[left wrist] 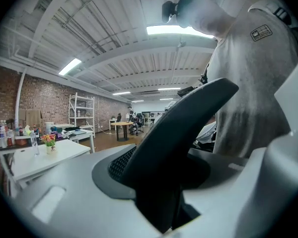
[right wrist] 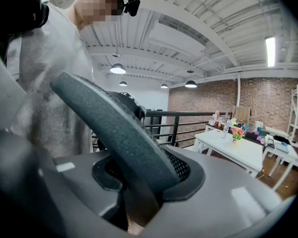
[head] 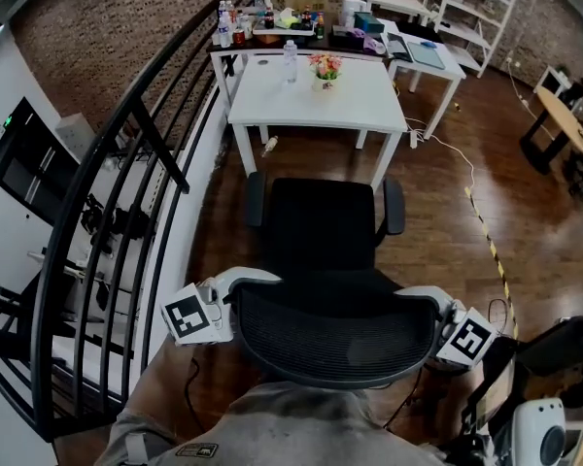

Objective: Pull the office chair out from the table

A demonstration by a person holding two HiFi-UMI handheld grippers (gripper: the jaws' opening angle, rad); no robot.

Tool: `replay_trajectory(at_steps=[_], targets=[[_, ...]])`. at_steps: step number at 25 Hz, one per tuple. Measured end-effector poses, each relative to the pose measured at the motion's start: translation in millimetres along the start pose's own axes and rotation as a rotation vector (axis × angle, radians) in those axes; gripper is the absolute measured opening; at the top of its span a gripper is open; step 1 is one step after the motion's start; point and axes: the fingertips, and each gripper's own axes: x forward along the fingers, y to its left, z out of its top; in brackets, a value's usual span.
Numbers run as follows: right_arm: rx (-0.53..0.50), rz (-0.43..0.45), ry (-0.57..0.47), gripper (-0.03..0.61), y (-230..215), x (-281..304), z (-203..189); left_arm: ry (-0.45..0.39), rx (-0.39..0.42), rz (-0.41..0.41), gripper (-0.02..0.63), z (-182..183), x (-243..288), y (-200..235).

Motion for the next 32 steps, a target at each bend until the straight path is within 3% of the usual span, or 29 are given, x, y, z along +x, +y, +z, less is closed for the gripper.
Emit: replay_trajectory(at_steps=[16,32], targets=[[-0.001,0.064,0.007,0.149,53.0,-44.8,-12.4,0.029,-0.063,0.033,0.181,1.5,15.4,-69.6],[0.004,0.013,0.001,0.155,64.6,-43.2,-12.3,0.008,-0.017,0.011,0.181,1.5,8.2,-75.7]])
